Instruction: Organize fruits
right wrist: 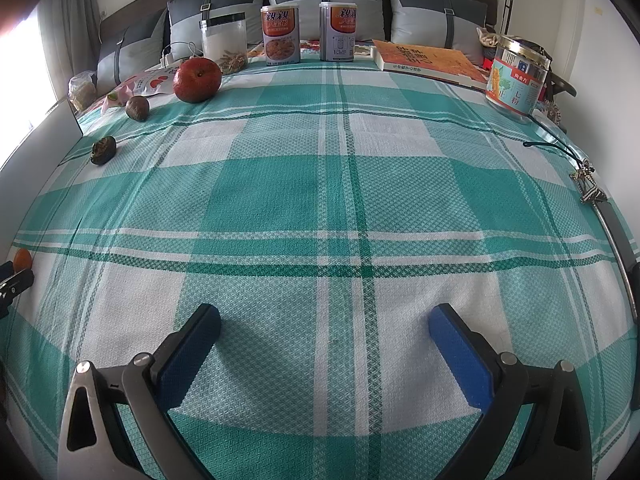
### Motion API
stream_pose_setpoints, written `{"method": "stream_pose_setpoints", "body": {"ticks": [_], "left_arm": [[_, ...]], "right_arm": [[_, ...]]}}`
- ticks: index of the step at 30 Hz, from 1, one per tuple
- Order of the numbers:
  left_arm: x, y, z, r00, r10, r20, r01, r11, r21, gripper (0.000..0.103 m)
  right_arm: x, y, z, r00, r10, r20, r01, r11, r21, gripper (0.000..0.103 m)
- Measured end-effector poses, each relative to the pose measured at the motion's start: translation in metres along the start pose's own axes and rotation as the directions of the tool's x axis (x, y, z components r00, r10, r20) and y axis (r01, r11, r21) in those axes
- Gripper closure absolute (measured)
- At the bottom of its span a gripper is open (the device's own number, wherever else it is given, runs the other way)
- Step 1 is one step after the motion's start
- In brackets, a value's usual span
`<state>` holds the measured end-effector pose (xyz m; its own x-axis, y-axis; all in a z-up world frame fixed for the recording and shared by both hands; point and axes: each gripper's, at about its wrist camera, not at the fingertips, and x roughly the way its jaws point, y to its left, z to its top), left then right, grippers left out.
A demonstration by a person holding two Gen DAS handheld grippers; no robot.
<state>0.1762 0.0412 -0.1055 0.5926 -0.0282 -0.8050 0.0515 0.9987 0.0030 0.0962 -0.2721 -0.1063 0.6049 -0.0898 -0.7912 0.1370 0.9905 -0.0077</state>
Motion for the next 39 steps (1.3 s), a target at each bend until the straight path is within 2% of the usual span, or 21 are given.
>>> {"method": "stream_pose_setpoints", "body": {"ticks": [4, 6, 8, 10, 12, 15, 17, 18, 21, 23, 24, 25, 29, 31, 33, 35, 37, 39], "left_arm": [[0.0, 0.0, -0.002, 1.0, 0.006, 0.004, -0.006, 1.0, 0.0, 0.002], [0.0, 0.0, -0.002, 1.0, 0.006, 0.005, -0.006, 1.0, -0.002, 0.002], [-0.001, 0.0, -0.003, 1.0, 0.008, 0.006, -0.008, 1.0, -0.004, 0.002], [-0.002, 0.0, -0.003, 1.0, 0.008, 0.006, -0.008, 1.0, -0.004, 0.002], [-0.002, 0.0, -0.003, 1.0, 0.006, 0.006, -0.006, 1.0, -0.004, 0.002], [-0.002, 0.0, -0.003, 1.0, 0.007, 0.006, -0.007, 1.0, -0.004, 0.002], [-0.002, 0.0, -0.003, 1.0, 0.007, 0.006, -0.007, 1.0, -0.004, 0.002], [-0.002, 0.0, -0.003, 1.0, 0.007, 0.006, -0.007, 1.0, -0.004, 0.002], [-0.001, 0.0, -0.003, 1.0, 0.007, 0.006, -0.007, 1.0, -0.004, 0.002], [-0.002, 0.0, -0.003, 1.0, 0.007, 0.006, -0.007, 1.0, -0.004, 0.002], [-0.001, 0.0, -0.003, 1.0, 0.007, 0.006, -0.007, 1.0, -0.004, 0.002], [-0.001, 0.0, -0.003, 1.0, 0.007, 0.006, -0.007, 1.0, -0.004, 0.002], [-0.002, 0.0, -0.003, 1.0, 0.007, 0.006, -0.007, 1.0, -0.004, 0.002], [-0.001, 0.0, -0.003, 1.0, 0.007, 0.006, -0.007, 1.0, -0.004, 0.002], [-0.001, 0.0, -0.003, 1.0, 0.007, 0.006, -0.007, 1.0, -0.004, 0.002], [-0.002, 0.0, -0.003, 1.0, 0.007, 0.006, -0.007, 1.0, -0.004, 0.002], [-0.001, 0.0, -0.003, 1.0, 0.007, 0.006, -0.007, 1.0, -0.004, 0.002], [-0.001, 0.0, -0.003, 1.0, 0.007, 0.006, -0.007, 1.0, -0.004, 0.002]], "right_arm": [[0.002, 0.005, 0.0, 1.0, 0.001, -0.008, -0.001, 1.0, 0.001, 0.0], [0.006, 0.006, 0.009, 0.998, 0.011, -0.059, -0.012, 1.0, -0.018, 0.0], [0.01, 0.007, 0.031, 0.996, 0.066, -0.059, -0.065, 0.998, 0.027, 0.0], [0.019, 0.014, 0.063, 0.986, 0.162, -0.029, -0.159, 0.983, 0.096, 0.0], [0.036, 0.031, 0.1, 0.97, 0.242, -0.016, -0.238, 0.963, 0.13, 0.0], [0.072, 0.067, 0.156, 0.932, 0.362, 0.019, -0.36, 0.919, 0.162, 0.0], [0.092, 0.085, 0.182, 0.911, 0.41, 0.053, -0.412, 0.891, 0.192, 0.0], [0.104, 0.096, 0.195, 0.907, 0.415, 0.07, -0.421, 0.884, 0.205, 0.0], [0.131, 0.125, 0.229, 0.92, 0.376, 0.113, -0.392, 0.895, 0.215, 0.0], [0.15, 0.14, 0.241, 0.932, 0.356, 0.068, -0.362, 0.906, 0.218, 0.0], [0.16, 0.145, 0.246, 0.937, 0.347, 0.031, -0.345, 0.914, 0.215, 0.013], [0.164, 0.147, 0.247, 0.95, 0.311, 0.013, -0.306, 0.927, 0.219, 0.032], [0.153, 0.123, 0.239, 0.944, 0.32, 0.083, -0.33, 0.897, 0.295, 0.032], [0.14, 0.107, 0.229, 0.934, 0.35, 0.077, -0.357, 0.893, 0.273, 0.032], [0.118, 0.095, 0.214, 0.933, 0.356, 0.047, -0.358, 0.914, 0.191, 0.032], [0.086, 0.089, 0.189, 0.94, 0.341, -0.012, -0.34, 0.94, 0.037, 0.032], [0.052, 0.086, 0.158, 0.954, 0.293, -0.065, -0.298, 0.948, -0.107, 0.032], [0.022, 0.089, 0.122, 0.962, 0.237, -0.136, -0.263, 0.938, -0.224, 0.032]]}}
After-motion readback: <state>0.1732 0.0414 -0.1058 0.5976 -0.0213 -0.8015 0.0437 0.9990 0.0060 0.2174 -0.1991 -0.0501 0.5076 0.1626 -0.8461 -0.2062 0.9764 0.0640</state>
